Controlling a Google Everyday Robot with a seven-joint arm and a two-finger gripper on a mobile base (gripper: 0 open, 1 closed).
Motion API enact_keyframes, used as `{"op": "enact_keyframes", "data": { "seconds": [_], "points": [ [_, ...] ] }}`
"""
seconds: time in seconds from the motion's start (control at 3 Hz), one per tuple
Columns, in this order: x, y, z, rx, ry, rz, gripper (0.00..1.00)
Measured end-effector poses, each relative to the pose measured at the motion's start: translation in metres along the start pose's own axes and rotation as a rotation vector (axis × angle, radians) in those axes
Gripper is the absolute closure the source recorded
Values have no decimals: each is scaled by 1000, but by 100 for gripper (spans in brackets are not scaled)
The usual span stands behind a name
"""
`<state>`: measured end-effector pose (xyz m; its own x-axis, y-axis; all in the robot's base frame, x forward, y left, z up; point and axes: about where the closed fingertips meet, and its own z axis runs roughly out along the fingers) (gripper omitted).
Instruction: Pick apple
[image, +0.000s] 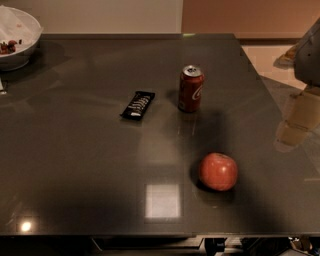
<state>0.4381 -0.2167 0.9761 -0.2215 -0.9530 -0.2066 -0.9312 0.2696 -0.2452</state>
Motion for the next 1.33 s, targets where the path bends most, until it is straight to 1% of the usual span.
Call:
{"op": "enact_keyframes", "data": {
  "seconds": [0.33,0.67,1.0,1.33],
  "points": [
    [-2,0,0,1,-5,-4,0],
    [-9,9,7,-20,-55,-10,0],
    [-21,25,19,-53,-137,-23,0],
    [-34,46,34,-107,-207,-61,0]
  ]
}}
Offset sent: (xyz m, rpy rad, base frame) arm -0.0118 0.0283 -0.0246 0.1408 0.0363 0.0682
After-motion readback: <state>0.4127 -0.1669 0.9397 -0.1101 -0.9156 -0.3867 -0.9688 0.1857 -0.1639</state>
